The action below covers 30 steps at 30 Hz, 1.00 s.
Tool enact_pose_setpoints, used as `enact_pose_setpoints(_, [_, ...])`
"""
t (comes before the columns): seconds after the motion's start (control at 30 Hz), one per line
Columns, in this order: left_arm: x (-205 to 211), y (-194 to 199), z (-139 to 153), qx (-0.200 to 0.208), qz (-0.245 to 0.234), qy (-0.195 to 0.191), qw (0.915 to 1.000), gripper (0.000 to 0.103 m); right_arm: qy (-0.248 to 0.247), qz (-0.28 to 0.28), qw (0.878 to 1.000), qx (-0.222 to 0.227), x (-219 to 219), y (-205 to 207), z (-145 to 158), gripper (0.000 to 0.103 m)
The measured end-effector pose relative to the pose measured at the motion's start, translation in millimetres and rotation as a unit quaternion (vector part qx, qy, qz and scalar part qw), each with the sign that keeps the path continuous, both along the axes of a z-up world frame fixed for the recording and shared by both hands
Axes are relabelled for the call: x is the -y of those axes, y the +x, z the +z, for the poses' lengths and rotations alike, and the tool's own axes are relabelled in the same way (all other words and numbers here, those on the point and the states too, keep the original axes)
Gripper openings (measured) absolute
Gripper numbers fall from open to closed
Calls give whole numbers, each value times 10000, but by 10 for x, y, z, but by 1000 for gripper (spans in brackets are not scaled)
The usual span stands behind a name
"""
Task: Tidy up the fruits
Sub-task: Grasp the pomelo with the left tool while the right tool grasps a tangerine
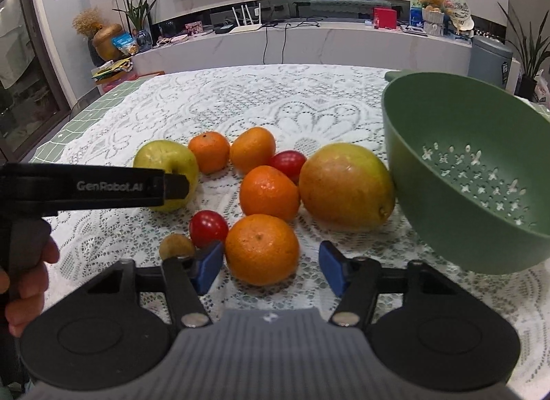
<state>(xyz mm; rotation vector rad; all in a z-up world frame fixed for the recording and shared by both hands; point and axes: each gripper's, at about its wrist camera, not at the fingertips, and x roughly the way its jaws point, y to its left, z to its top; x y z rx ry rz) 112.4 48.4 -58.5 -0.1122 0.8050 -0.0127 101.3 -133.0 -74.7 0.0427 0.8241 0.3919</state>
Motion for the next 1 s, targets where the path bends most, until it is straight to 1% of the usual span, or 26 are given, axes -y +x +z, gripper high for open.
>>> enact_pose_setpoints(0.1, [17, 53, -54, -37, -61, 56, 10000, 86, 37, 15, 10000, -50, -8, 22, -21, 56])
enact_pose_setpoints(0.23, [-11, 109, -108, -90, -11, -52, 9999, 87, 69, 21, 9999, -77, -2, 30, -36, 55])
enact_pose_setpoints(0.43, [-15, 159, -142, -75, -9, -99, 9999, 87, 119, 100, 9999, -52, -6, 13, -32, 47])
enact_pose_setpoints(0.5, [-21, 171, -145, -90, -5, -137, 9999, 87, 100, 117, 9999, -36, -7, 5, -31, 47])
enact_pose_setpoints(0.6, [-36, 175, -148, -105, -30, -218, 9997, 83, 120, 110, 9999, -43, 7, 8, -34, 46])
enact_pose_setpoints(0.83, [-26, 146, -138, -95, -125, -154, 9998, 83, 122, 97, 9999, -5, 18, -15, -41, 46])
enact_pose_setpoints(1.0, [-27, 79, -92, -43, -149, -141, 9998, 83, 114, 96, 9998, 89, 55, -53, 28, 45])
